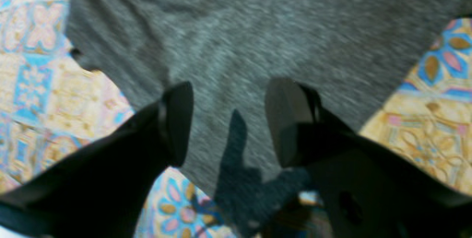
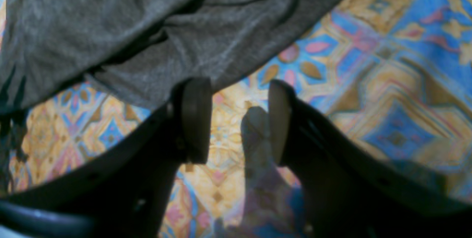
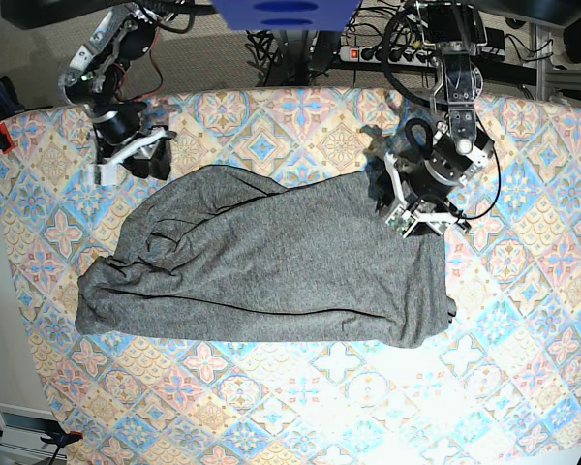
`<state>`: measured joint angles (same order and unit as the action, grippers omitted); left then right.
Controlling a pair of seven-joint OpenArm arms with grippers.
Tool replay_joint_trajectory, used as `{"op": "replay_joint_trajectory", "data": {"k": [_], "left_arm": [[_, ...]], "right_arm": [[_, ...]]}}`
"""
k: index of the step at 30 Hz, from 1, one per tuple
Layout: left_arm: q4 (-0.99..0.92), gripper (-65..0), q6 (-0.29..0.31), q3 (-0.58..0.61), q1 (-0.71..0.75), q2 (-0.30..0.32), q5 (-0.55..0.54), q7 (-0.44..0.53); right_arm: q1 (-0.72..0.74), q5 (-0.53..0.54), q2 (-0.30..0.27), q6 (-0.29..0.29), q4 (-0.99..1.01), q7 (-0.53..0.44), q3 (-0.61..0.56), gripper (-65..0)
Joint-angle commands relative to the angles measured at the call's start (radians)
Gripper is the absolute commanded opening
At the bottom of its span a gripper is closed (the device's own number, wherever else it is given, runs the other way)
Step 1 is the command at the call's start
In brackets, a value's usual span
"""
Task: Layout the t-shirt on the table in an organized manner, then fold the t-shirt properly
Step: 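Move the right gripper to the shirt's collar edge and grasp it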
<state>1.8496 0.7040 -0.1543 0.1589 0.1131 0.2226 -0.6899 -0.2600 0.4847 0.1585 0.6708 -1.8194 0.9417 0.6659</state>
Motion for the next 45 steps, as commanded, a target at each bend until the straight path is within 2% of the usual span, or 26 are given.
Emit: {"op": "replay_joint_trajectory", "data": {"k": [1,6,13,18,23,26,36,41,45], "left_arm": [[0.017,-31.2,-0.006,-0.003,-0.014,0.001,-0.007,0.019],[0.018,-31.2,-0.006,-0.003,-0.012,0.001,-0.007,0.017],[0.018,-31.2,-0.006,-0.006,-0.011,0.003,-0.007,0.017],[0.018,-31.2,-0.006,-0.004,-0.011,0.001,-0.007,0.017],[0.020,-31.2,-0.006,-0.004,-0.011,0.001,-0.007,0.017],[0.020,-31.2,-0.006,-0.004,-0.011,0.001,-0.007,0.017],[0.020,-31.2,-0.006,-0.004,-0.015,0.003,-0.007,0.017],[0.020,-31.2,-0.006,-0.008,-0.014,0.007,-0.007,0.019],[0.020,-31.2,-0.006,-0.009,-0.012,0.007,-0.007,0.020]], "right_arm": [[0.005,0.027,-0.003,0.010,-0.003,-0.023,-0.013,-41.1],[0.008,0.026,-0.004,0.010,0.073,-0.026,-0.061,-41.1],[0.015,0.026,-0.006,0.010,0.097,-0.028,-0.067,-41.1],[0.015,0.026,-0.006,0.010,0.186,-0.029,-0.067,-41.1],[0.015,0.026,-0.006,0.010,0.220,-0.099,-0.070,-41.1],[0.015,0.026,-0.006,0.010,0.218,-0.102,-0.076,-41.1],[0.015,0.026,-0.006,0.008,0.211,-0.112,-0.245,-41.1],[0.015,0.026,-0.006,-0.061,0.211,-0.114,-0.265,-41.1],[0.015,0.026,-0.006,-0.073,0.211,-0.154,-0.266,-41.1]]}}
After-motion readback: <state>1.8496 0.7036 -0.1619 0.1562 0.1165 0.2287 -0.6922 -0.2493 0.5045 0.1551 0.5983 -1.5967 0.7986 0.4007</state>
